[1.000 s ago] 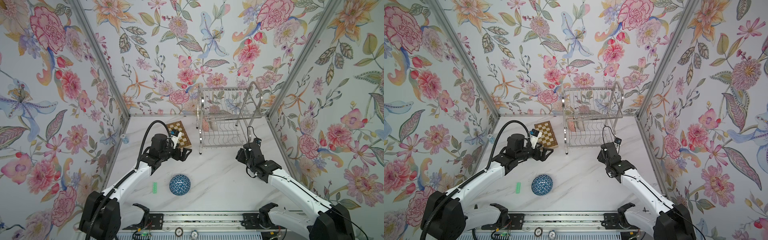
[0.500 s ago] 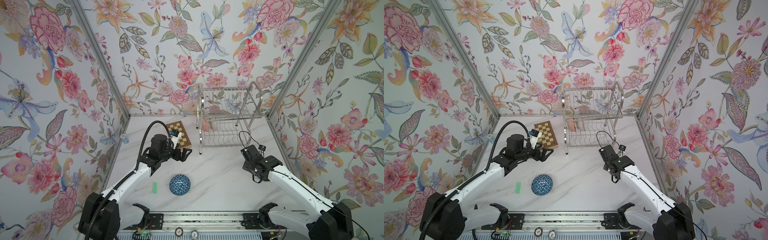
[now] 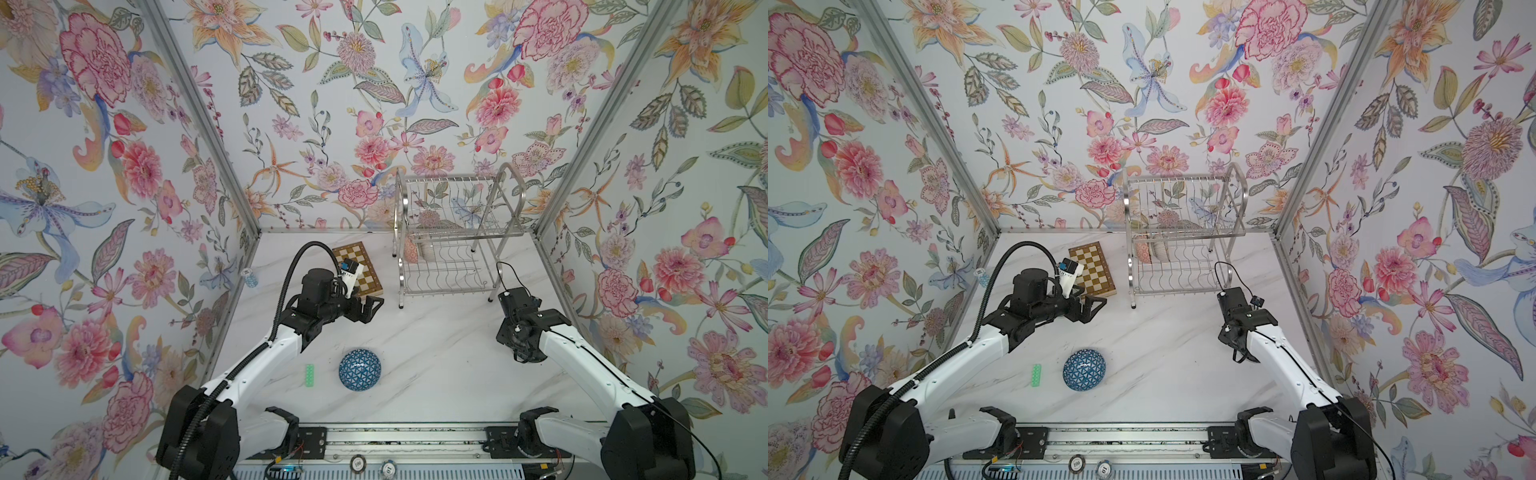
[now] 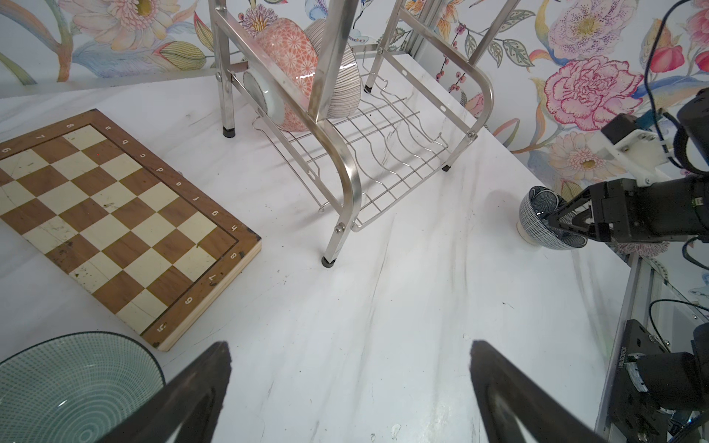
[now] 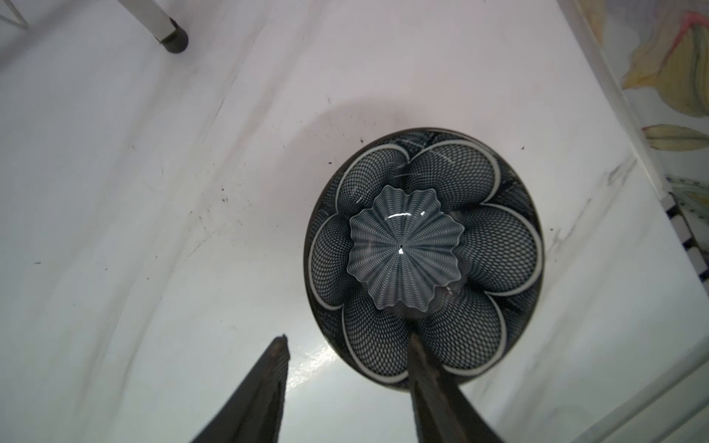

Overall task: Load the bowls into the dish rack
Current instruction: 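Move the right gripper over the dark flower-pattern bowl, then lower the right gripper and close it on the dark bowl's rim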

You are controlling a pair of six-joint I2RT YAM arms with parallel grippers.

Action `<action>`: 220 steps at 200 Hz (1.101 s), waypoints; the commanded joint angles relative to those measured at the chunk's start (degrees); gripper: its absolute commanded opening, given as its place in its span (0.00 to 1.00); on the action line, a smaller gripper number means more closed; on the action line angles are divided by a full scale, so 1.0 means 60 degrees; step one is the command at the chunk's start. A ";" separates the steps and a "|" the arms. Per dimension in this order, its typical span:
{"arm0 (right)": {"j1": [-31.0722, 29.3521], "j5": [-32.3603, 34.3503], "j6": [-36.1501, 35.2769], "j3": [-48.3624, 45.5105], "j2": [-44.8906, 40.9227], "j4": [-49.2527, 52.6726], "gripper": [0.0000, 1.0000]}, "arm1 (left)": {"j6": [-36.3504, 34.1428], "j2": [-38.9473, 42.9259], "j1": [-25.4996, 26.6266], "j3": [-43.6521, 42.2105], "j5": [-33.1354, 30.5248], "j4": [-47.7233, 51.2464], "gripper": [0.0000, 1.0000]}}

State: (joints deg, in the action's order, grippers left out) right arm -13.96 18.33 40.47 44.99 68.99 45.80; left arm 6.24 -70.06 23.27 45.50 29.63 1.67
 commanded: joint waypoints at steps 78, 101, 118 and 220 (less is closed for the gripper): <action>0.0839 -0.0924 -0.1475 0.0200 0.0992 -0.0761 0.41 | -0.0223 0.0090 0.0094 -0.0004 -0.0036 0.0190 0.99; 0.0989 -0.1102 -0.1621 0.0187 0.1147 -0.0907 0.39 | -0.0235 0.0090 0.0115 -0.0001 -0.0042 0.0197 0.99; 0.1010 -0.1192 -0.1714 0.0193 0.1299 -0.0982 0.38 | -0.0247 0.0103 0.0112 -0.0007 -0.0058 0.0219 0.99; 0.0736 -0.0986 -0.1953 0.0431 0.1800 -0.0776 0.23 | -0.0322 0.0144 0.0120 -0.0024 -0.0163 0.0278 0.99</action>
State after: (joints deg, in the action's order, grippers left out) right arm -8.73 11.16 29.34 46.13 79.09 40.21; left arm 5.58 -70.06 23.29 45.50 29.54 2.92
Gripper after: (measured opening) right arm 0.240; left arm 0.990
